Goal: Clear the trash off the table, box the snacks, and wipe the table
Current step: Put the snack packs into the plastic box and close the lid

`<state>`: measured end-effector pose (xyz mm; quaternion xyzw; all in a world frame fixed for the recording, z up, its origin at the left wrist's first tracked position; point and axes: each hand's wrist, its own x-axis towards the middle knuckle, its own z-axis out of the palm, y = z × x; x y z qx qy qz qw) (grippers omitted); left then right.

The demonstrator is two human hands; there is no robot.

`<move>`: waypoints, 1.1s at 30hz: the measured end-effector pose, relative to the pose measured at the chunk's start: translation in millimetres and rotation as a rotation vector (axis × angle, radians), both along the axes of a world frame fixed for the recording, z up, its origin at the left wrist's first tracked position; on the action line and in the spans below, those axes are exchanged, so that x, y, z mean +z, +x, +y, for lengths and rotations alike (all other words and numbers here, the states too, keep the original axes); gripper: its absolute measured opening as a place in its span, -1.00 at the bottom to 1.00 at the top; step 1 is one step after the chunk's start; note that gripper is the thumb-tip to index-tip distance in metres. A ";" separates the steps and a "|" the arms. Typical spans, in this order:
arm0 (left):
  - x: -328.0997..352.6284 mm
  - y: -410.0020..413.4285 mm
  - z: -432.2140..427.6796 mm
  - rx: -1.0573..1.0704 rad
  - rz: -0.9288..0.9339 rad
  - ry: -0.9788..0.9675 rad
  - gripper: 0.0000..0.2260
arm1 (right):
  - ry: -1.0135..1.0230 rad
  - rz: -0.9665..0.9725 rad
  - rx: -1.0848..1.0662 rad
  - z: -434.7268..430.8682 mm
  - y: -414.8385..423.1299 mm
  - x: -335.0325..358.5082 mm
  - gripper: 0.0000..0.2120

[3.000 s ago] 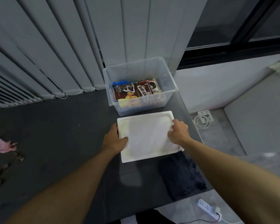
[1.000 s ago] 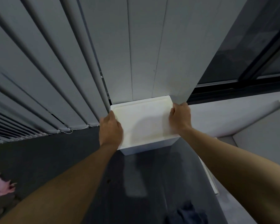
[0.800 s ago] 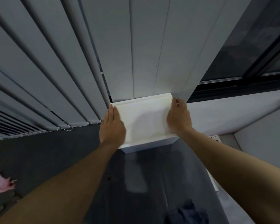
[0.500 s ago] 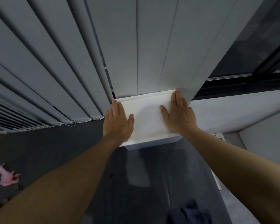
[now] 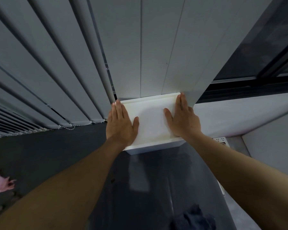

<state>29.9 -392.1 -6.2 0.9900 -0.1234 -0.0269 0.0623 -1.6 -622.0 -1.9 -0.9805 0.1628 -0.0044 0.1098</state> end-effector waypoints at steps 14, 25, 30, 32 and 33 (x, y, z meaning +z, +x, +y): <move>-3.4 6.5 0.0 -0.119 -0.057 0.106 -0.31 | -0.210 0.044 0.190 -0.7 0.6 2.3 -0.31; -4.0 11.1 1.8 -0.142 -0.022 0.096 -0.26 | -0.195 0.142 0.187 1.2 6.1 -2.1 -0.18; -2.6 9.6 0.9 -0.138 -0.023 0.095 -0.20 | -0.189 0.110 0.213 7.0 -3.9 -6.3 -0.16; -1.0 8.3 -1.9 -0.164 -0.045 0.111 -0.26 | -0.170 0.097 0.207 7.2 -3.3 -7.0 -0.16; -0.5 6.6 -3.6 -0.195 -0.057 0.113 -0.31 | -0.165 0.094 0.208 7.3 -3.0 -7.0 -0.16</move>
